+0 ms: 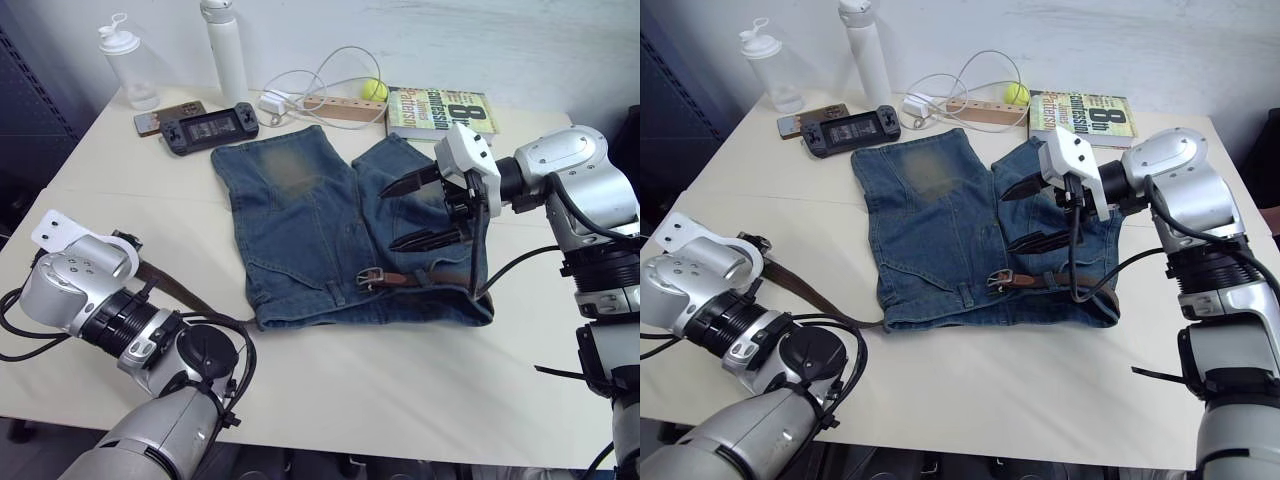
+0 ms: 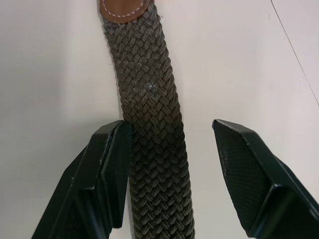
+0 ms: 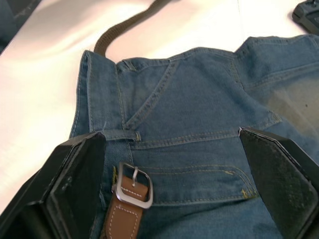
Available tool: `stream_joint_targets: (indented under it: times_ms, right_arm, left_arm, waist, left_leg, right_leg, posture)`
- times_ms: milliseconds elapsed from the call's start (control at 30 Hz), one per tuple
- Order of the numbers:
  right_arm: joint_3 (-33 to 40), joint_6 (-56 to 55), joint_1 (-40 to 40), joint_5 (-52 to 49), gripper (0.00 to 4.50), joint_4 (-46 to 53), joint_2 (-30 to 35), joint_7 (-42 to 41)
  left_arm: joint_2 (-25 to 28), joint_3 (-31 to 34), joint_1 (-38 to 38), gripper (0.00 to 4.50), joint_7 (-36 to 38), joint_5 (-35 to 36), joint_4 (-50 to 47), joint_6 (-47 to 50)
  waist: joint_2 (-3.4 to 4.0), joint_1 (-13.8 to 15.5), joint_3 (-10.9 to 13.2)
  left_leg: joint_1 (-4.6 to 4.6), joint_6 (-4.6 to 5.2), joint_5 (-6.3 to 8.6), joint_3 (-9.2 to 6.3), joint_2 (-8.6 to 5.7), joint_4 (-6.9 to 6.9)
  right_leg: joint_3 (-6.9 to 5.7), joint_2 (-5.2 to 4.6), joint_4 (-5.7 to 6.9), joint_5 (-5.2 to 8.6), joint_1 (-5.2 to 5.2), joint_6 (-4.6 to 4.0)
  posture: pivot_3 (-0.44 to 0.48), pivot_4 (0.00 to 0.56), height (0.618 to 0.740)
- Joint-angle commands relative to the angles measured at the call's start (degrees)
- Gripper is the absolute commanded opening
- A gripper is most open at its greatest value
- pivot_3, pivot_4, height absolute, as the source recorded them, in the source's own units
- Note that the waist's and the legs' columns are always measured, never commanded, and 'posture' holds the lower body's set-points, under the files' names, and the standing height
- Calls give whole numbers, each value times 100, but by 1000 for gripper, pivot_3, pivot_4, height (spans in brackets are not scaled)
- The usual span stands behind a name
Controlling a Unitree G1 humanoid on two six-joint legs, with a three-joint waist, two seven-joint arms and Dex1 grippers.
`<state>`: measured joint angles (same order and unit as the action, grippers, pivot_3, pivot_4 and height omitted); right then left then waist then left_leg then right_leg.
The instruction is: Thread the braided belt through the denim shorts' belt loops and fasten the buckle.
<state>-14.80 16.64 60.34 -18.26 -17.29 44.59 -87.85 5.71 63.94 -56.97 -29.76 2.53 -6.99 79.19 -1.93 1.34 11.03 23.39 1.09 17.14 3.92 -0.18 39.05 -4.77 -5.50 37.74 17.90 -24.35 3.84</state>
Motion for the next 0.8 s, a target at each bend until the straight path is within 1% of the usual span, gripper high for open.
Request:
stream_joint_targets:
  times_ms: [33, 167, 233, 267, 433, 467, 533, 567, 600, 633, 733, 767, 800]
  right_arm:
    - [292, -169, 93, 66, 4500, 77, 56, 12]
    - [350, -231, 71, 118, 4500, 85, 37, 62]
    - [387, -258, 77, 159, 4500, 90, 9, 123]
    - [396, -273, 82, 180, 4500, 91, -2, 139]
    - [353, -357, 143, 335, 4500, 22, -75, 216]
    - [354, -375, 157, 362, 4500, 3, -90, 226]
    - [366, -409, 193, 401, 4500, -37, -123, 264]
    - [378, -415, 227, 423, 4500, -64, -143, 305]
    - [391, -419, 254, 440, 4500, -87, -157, 340]
    - [406, -386, 277, 455, 4500, -100, -166, 389]
    - [461, -318, 292, 487, 4500, -102, -168, 482]
    - [488, -312, 273, 519, 4500, -81, -161, 569]
    - [459, -551, 220, 758, 4500, -140, -140, 829]
  left_arm:
    - [25, -232, 64, 2883, -137, -134, 161, -122]
    - [77, -361, 74, 2883, -339, -280, 449, -127]
    - [123, -451, 44, 2368, -477, -388, 516, -94]
    - [127, -449, 26, 1947, -467, -352, 536, -154]
    - [104, -448, -48, 257, -386, -183, 406, -354]
    - [96, -453, -55, 115, -401, -182, 379, -374]
    - [99, -503, -57, 115, -483, -242, 327, -401]
    - [227, -935, 148, 115, -296, -287, 241, -622]
    - [271, -1224, 277, 115, -38, -195, 111, -778]
    - [427, -1881, 554, 115, 358, -177, -33, -934]
    - [632, -3064, 1059, 115, 1136, -72, -362, -1238]
    - [655, -3439, 1206, 115, 1585, 170, -551, -1292]
    - [728, -4023, 1378, 115, 2275, 550, -896, -1371]
  waist:
    - [0, 1, 0]
    - [1, 3, -1]
    - [1, -5, -1]
    - [1, -6, -1]
    - [1, 2, -1]
    - [1, 1, -1]
    - [1, 1, -1]
    - [1, -1, -1]
    - [1, -1, -1]
    - [1, -10, -1]
    - [1, -25, -1]
    - [1, -24, -1]
    - [1, -20, -1]
  left_leg:
    - [0, 0, 0, 0, 0, 0]
    - [-3, 0, 0, 1, 0, 1]
    - [-5, 0, 0, 4, -1, 1]
    - [-7, 0, 0, 6, 0, 1]
    - [-8, -2, -1, 6, 2, 1]
    - [-7, -2, -1, 6, 2, 1]
    - [-7, -1, -1, 6, 1, 0]
    - [-7, -2, -1, 7, 1, 0]
    - [-7, -2, -1, 6, 1, 0]
    - [-7, -2, -1, 7, 1, 0]
    - [-8, -2, -1, 10, 2, 0]
    - [-7, -3, -2, 10, 3, 1]
    - [-7, -3, -2, 11, 3, 1]
  right_leg:
    - [0, 0, 0, 0, 0, 0]
    - [-1, 0, 3, 0, 0, 0]
    - [0, 0, 5, 0, 1, 0]
    - [1, 0, 6, 0, 1, 0]
    - [-1, 0, 8, 0, 1, 0]
    - [-1, -1, 6, 0, 1, 0]
    - [-2, -1, 6, 0, 1, 0]
    - [-3, -1, 5, 0, 1, 0]
    - [-4, -1, 5, 0, 1, 0]
    - [-5, -1, 5, 0, 1, 0]
    - [-5, 0, 8, 0, -1, 0]
    - [-6, 0, 10, 0, -2, -1]
    - [-6, 0, 10, 0, -2, -1]
  posture:
    - [0, 150, 708]
    - [0, 150, 708]
    - [0, 150, 708]
    - [0, 150, 708]
    - [0, 150, 708]
    - [0, 150, 708]
    - [0, 150, 708]
    - [0, 150, 708]
    - [0, 150, 708]
    - [0, 150, 708]
    - [0, 150, 708]
    - [0, 150, 708]
    - [0, 150, 708]
